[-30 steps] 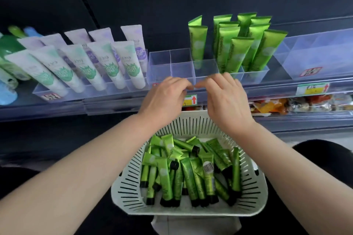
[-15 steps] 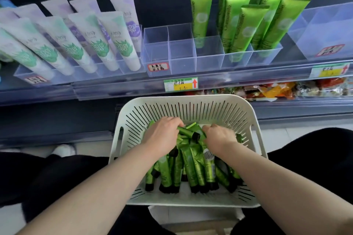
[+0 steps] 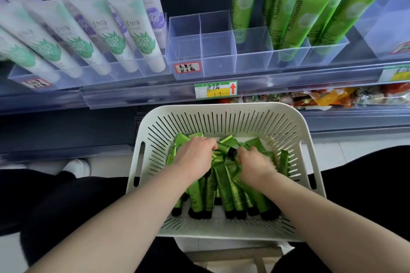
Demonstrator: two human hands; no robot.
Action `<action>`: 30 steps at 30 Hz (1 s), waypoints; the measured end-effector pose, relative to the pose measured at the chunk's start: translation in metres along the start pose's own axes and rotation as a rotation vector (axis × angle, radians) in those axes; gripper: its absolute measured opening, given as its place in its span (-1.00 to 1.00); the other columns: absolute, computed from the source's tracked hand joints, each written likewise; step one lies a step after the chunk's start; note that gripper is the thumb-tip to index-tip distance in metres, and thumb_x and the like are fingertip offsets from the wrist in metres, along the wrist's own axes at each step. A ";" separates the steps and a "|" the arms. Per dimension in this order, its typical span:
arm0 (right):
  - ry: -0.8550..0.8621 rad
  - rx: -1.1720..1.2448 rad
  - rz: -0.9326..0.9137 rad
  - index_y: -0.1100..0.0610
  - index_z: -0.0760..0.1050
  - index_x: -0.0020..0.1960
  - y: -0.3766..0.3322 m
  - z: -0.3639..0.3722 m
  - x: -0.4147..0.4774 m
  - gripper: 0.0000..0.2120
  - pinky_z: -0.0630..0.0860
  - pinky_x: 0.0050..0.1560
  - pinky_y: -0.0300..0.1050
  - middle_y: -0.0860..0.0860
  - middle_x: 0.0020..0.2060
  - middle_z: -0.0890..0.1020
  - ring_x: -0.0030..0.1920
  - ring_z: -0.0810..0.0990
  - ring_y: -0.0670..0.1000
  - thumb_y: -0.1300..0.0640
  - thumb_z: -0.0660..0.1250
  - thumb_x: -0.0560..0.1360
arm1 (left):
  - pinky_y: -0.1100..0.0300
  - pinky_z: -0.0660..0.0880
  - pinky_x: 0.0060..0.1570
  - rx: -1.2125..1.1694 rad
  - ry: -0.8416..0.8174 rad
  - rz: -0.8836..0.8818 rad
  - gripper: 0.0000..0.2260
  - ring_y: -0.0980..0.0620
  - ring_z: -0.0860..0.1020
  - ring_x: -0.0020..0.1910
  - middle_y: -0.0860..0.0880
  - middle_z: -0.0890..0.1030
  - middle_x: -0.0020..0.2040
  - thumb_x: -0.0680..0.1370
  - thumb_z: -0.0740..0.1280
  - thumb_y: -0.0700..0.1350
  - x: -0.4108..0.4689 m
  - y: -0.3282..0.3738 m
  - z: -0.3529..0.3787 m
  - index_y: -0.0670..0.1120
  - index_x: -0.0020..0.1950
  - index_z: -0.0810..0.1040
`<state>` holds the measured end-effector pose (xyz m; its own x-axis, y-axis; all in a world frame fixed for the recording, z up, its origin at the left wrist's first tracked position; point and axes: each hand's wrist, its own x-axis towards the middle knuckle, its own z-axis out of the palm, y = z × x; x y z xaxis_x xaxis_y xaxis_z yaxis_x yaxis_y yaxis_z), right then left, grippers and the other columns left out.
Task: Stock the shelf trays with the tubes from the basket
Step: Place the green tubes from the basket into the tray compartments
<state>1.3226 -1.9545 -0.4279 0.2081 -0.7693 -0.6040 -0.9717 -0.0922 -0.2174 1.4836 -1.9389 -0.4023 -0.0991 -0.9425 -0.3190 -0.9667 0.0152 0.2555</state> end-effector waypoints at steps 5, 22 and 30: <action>0.049 0.047 -0.095 0.06 0.43 0.26 0.017 -0.013 -0.015 -0.52 0.58 -0.09 -0.05 0.07 -0.03 0.58 -0.07 0.58 0.10 0.41 0.24 0.41 | 0.03 0.54 0.00 0.167 -0.103 -0.084 -0.70 -0.04 0.48 -0.01 -0.07 0.55 0.02 0.53 0.28 -0.29 0.007 0.021 0.013 -0.04 0.21 0.55; 0.371 0.179 -0.221 -0.05 0.61 0.07 0.037 -0.045 -0.037 -0.84 0.54 -0.05 -0.08 -0.08 -0.04 0.67 0.01 0.60 0.03 0.09 0.31 0.53 | -0.22 -0.03 0.49 0.292 -0.202 -0.172 -0.65 -0.15 0.48 0.20 -0.09 0.58 -0.08 0.45 0.24 -0.36 0.000 0.043 0.020 -0.09 0.18 0.51; 0.377 0.206 -0.322 0.07 0.63 0.13 0.021 -0.081 -0.058 -0.77 0.52 0.11 -0.07 0.01 0.02 0.68 0.06 0.61 0.06 0.17 0.33 0.50 | 0.18 0.45 -0.27 0.064 0.244 -0.072 -0.75 0.03 0.54 -0.17 0.00 0.57 -0.13 0.57 0.25 -0.30 -0.019 0.028 -0.037 -0.03 0.20 0.44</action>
<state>1.2810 -1.9629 -0.3358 0.4007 -0.8997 -0.1732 -0.8155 -0.2641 -0.5150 1.4669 -1.9334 -0.3555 0.0222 -0.9944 -0.1031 -0.9830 -0.0405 0.1791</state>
